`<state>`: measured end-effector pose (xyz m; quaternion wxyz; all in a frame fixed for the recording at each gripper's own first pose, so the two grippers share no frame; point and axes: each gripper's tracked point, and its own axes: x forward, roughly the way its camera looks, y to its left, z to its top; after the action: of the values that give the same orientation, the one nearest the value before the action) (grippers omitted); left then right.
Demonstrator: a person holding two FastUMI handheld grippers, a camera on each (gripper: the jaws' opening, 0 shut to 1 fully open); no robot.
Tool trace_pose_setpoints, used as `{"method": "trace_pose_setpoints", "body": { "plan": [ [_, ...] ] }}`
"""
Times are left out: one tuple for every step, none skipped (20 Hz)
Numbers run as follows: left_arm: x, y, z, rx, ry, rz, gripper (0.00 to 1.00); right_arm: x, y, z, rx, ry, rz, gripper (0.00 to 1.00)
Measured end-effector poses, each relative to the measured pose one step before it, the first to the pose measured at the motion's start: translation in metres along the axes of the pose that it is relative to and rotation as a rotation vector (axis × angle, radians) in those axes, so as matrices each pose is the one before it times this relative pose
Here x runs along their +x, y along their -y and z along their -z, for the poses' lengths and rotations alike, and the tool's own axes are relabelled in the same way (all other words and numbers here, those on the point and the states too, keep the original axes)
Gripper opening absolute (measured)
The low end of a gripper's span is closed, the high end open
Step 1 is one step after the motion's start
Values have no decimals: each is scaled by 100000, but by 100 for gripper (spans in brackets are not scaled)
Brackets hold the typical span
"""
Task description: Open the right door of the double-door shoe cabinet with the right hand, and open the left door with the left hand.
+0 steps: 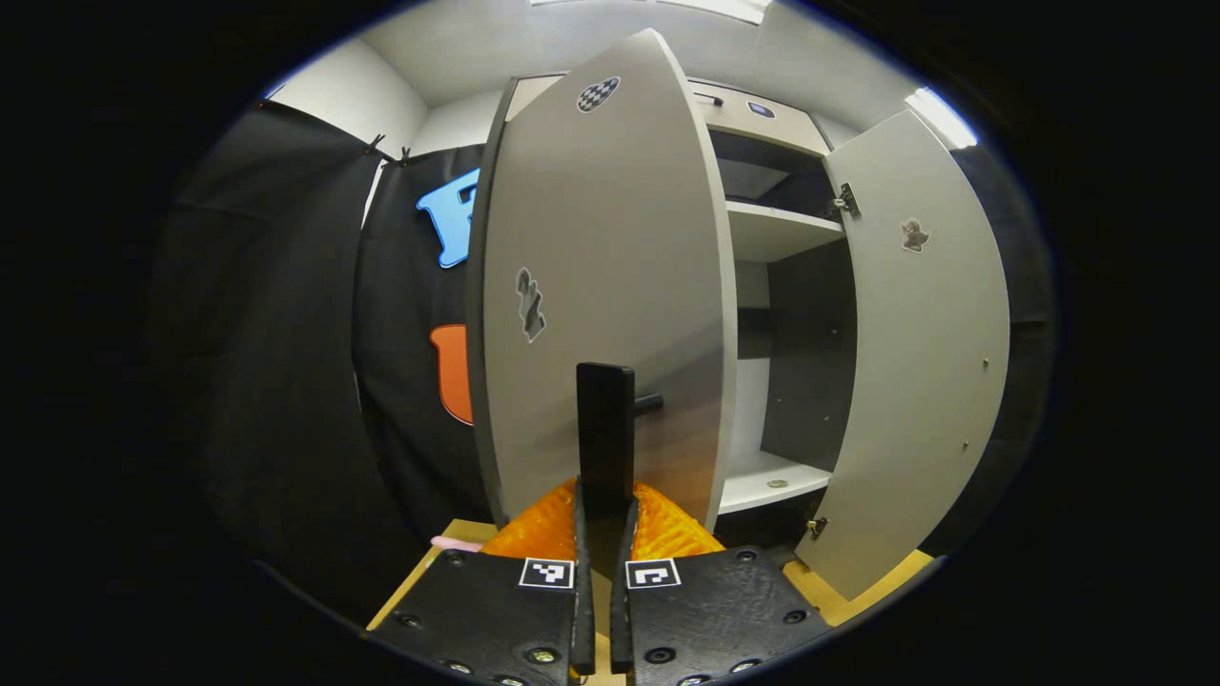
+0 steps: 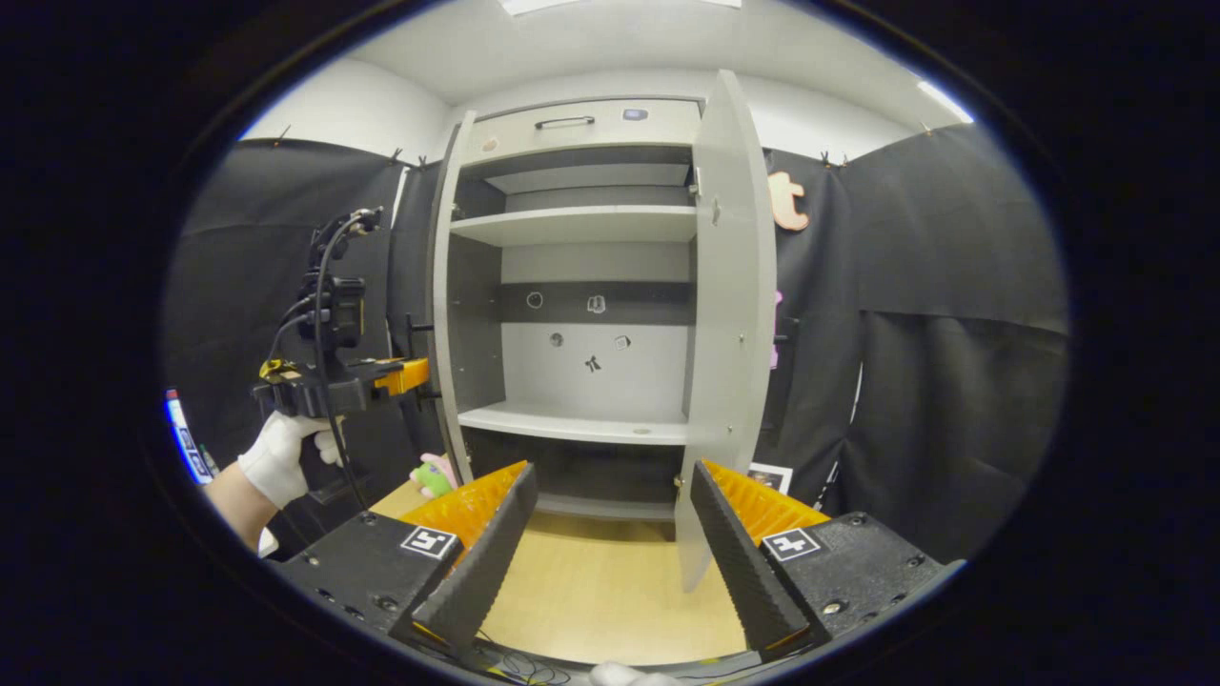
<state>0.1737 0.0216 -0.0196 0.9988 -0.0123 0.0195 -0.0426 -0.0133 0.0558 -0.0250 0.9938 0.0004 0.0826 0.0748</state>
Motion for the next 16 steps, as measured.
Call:
{"method": "trace_pose_setpoints", "body": {
  "plan": [
    [-381,-639,39,404,115,-790,5,-92,-194,-10,-31,-131,-1127,100],
    [-179,-465,150,-230,2,-429,5,-92,-282,-124,273,281,-1298,100],
    [-137,-407,-55,-972,429,-18,5,14,-476,-33,-18,334,-860,100],
    [-824,-320,200,-1360,-1138,-192,5,-212,-796,155,-203,377,-732,100],
    [549,-583,-181,-1043,818,726,0,-126,-449,-65,-359,206,-682,100],
    [-262,-706,182,230,-270,-31,0,-48,-277,-152,-140,472,-764,100],
    [-207,-552,-44,1560,609,-382,0,-45,-213,-29,-185,-32,-536,100],
    [-310,-565,164,1434,-292,-690,0,88,-198,42,-135,-47,-549,100],
    [-123,-511,35,1344,343,-349,0,95,-163,-22,-22,-144,-437,100],
    [-27,-430,31,-118,-119,-33,0,44,-218,129,122,-391,-514,100],
    [-146,-525,-86,-145,384,518,0,103,-229,88,14,-497,-625,100],
    [38,-367,29,-710,-44,261,0,-28,-231,20,-137,-245,-429,100],
    [-182,-439,35,179,399,494,0,20,-59,-10,-193,-45,-191,100],
    [13,-357,-13,1083,-47,596,0,-122,-228,-81,-81,153,-267,100],
    [-134,-420,-34,1464,547,-43,0,-48,-142,-58,-100,30,-135,100],
    [34,-725,59,681,-3,-1024,0,47,-57,-26,-66,155,-122,100]
  ]
}}
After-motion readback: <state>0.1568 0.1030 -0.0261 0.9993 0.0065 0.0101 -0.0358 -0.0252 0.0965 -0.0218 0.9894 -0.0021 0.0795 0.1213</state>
